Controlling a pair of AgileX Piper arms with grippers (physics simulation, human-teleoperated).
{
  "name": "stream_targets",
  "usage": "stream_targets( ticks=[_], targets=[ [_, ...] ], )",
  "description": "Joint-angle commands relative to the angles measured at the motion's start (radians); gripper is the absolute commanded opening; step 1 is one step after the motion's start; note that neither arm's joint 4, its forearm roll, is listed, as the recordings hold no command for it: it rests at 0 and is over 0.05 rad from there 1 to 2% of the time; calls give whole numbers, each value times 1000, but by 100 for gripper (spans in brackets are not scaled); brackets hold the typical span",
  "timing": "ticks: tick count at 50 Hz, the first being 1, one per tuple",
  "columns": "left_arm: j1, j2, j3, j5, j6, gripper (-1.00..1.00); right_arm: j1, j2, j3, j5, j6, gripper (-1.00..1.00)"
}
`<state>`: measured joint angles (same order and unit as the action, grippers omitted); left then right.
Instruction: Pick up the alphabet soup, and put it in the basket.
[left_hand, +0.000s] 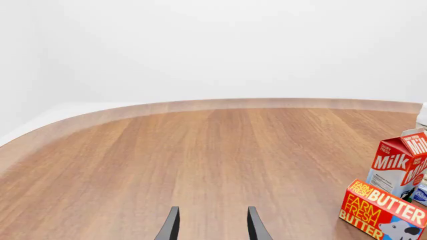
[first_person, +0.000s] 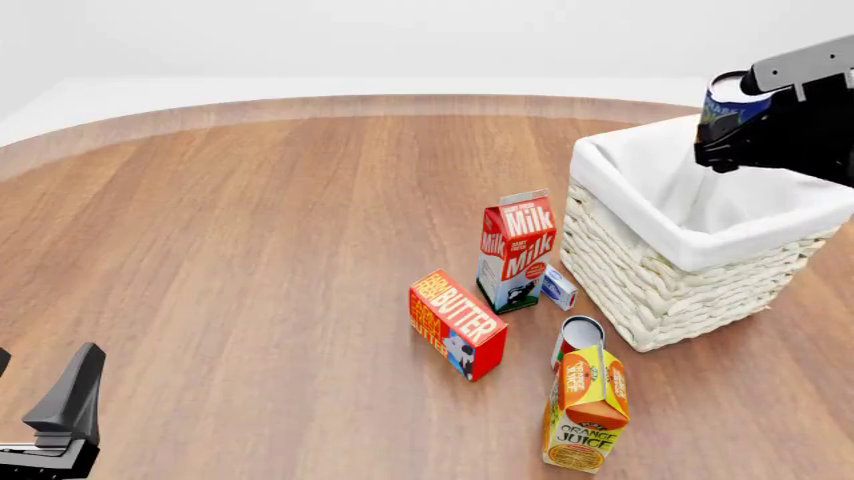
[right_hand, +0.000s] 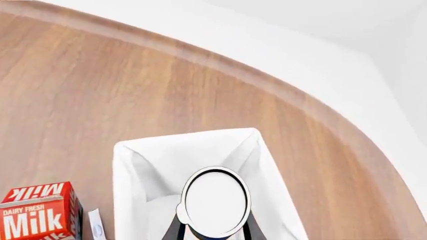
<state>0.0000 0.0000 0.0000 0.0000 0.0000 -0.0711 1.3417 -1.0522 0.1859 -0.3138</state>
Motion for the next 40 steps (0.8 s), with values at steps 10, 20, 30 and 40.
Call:
stream_targets(
  ticks=[10,20,30,40],
  targets=[
    [0,0,0,0,0,100,-15,80,-78,36,-6,-100],
    [0,0,0,0,0,100,-10,107,-91,39,-15,-100],
    [0,0,0,0,0,100,-8,152,-110,38,-24,-100],
    [0,0,0,0,0,100,-9,175,-120,52,-38,-100]
  ],
)
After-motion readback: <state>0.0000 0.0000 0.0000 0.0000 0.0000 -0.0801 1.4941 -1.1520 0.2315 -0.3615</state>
